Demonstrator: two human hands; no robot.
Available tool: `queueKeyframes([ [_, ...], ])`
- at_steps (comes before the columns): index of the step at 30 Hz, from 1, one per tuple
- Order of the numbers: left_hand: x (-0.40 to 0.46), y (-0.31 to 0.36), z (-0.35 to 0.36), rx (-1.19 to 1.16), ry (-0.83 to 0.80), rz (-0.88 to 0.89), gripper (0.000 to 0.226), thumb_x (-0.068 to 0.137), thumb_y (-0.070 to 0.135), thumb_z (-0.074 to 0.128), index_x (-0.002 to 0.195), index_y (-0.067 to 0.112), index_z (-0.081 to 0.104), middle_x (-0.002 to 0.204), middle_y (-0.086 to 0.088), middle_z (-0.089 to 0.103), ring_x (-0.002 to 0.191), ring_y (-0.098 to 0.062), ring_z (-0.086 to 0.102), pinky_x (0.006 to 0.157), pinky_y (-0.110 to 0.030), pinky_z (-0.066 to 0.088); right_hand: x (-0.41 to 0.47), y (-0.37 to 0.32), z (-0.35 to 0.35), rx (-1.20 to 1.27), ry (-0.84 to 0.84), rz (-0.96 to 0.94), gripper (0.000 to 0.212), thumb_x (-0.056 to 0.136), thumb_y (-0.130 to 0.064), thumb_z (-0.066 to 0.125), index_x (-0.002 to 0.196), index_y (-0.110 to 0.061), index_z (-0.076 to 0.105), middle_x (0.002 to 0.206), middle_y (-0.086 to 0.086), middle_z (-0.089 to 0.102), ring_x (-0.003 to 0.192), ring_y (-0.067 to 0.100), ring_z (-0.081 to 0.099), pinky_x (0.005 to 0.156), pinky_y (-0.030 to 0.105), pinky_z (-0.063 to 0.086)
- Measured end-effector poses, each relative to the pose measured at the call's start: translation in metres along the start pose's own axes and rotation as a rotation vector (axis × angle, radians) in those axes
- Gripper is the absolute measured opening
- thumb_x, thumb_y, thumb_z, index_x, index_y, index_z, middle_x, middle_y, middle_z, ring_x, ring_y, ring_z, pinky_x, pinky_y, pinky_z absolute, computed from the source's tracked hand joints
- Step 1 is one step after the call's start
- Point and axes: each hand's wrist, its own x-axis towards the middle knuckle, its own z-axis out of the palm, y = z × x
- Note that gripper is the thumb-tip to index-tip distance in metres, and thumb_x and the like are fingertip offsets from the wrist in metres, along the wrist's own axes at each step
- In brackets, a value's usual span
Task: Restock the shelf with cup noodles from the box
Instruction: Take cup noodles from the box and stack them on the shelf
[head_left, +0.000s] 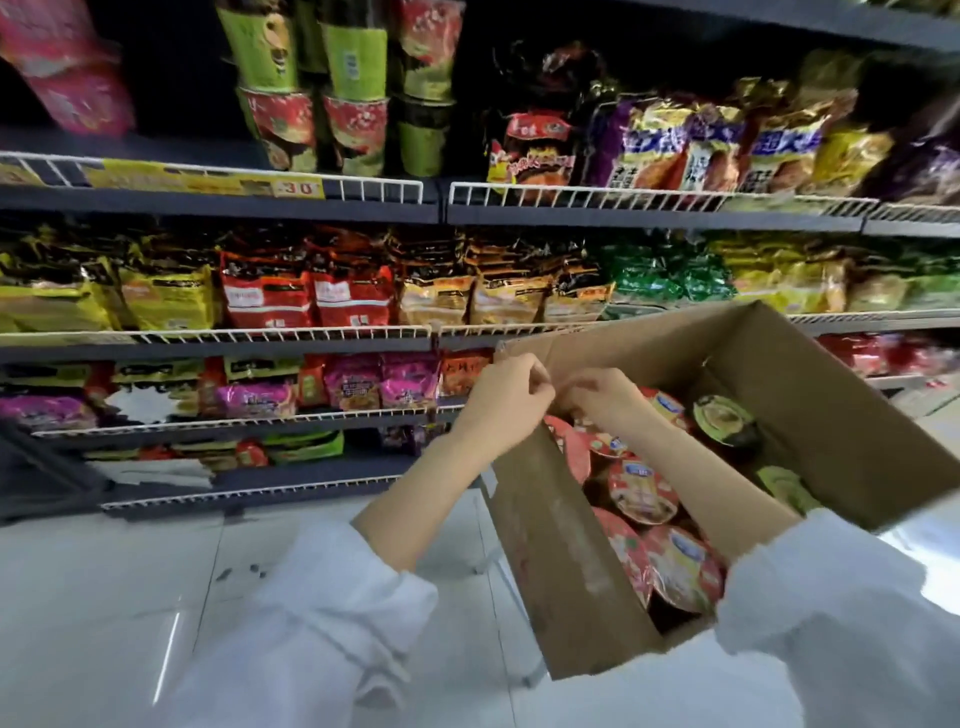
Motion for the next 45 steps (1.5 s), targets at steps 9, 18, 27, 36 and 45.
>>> queueKeyframes([
  [9, 0.047, 0.038, 0.115, 0.235, -0.260, -0.329, 0.030, 0.095, 0.019, 0.045, 0.112, -0.001, 0.061, 0.114, -0.022, 0.062, 0.107, -0.036, 0.058, 0.081, -0.038, 0.044, 0.034, 0.108, -0.025, -0.202, -0.365, 0.109, 0.033, 0.092, -0.010, 0.051, 0.114, 0.013, 0.058, 0.074, 0.014, 0.054, 0.055, 0.013, 0.042, 0.044, 0.017, 0.028],
  [18, 0.048, 0.005, 0.179, 0.403, -0.437, -0.763, 0.034, 0.094, 0.012, 0.047, 0.124, -0.001, 0.054, 0.126, -0.017, 0.056, 0.115, -0.031, 0.055, 0.092, -0.032, 0.044, 0.064, 0.175, 0.003, -0.339, -0.642, 0.047, 0.022, 0.093, -0.019, 0.049, 0.081, -0.004, 0.060, 0.078, 0.012, 0.060, 0.071, 0.026, 0.058, 0.047, 0.023, 0.037],
  [27, 0.037, -0.004, 0.193, 0.421, -0.447, -0.883, 0.043, 0.097, 0.019, 0.046, 0.135, -0.001, 0.041, 0.135, -0.018, 0.050, 0.122, -0.030, 0.051, 0.098, -0.033, 0.042, 0.052, 0.196, 0.029, -0.276, -0.965, 0.112, 0.027, 0.096, -0.004, 0.043, 0.117, 0.006, 0.056, 0.108, 0.026, 0.063, 0.082, 0.040, 0.066, 0.065, 0.041, 0.058],
  [36, 0.058, 0.022, 0.147, 0.393, -0.203, -0.647, 0.037, 0.097, 0.026, 0.044, 0.122, 0.000, 0.052, 0.125, -0.017, 0.056, 0.111, -0.031, 0.055, 0.079, -0.032, 0.042, 0.089, 0.175, -0.056, 0.190, -1.118, 0.244, 0.016, 0.096, -0.012, 0.050, 0.107, -0.015, 0.061, 0.092, 0.008, 0.072, 0.074, 0.017, 0.072, 0.063, 0.025, 0.060],
  [45, 0.085, 0.018, 0.132, -0.422, 0.584, -0.870, 0.049, 0.093, 0.027, 0.051, 0.133, -0.001, 0.043, 0.125, -0.016, 0.058, 0.109, -0.032, 0.058, 0.086, -0.032, 0.046, 0.110, 0.139, -0.074, 0.415, -0.730, 0.102, 0.027, 0.095, -0.016, 0.052, 0.122, -0.013, 0.057, 0.084, 0.006, 0.068, 0.068, 0.021, 0.065, 0.076, 0.038, 0.056],
])
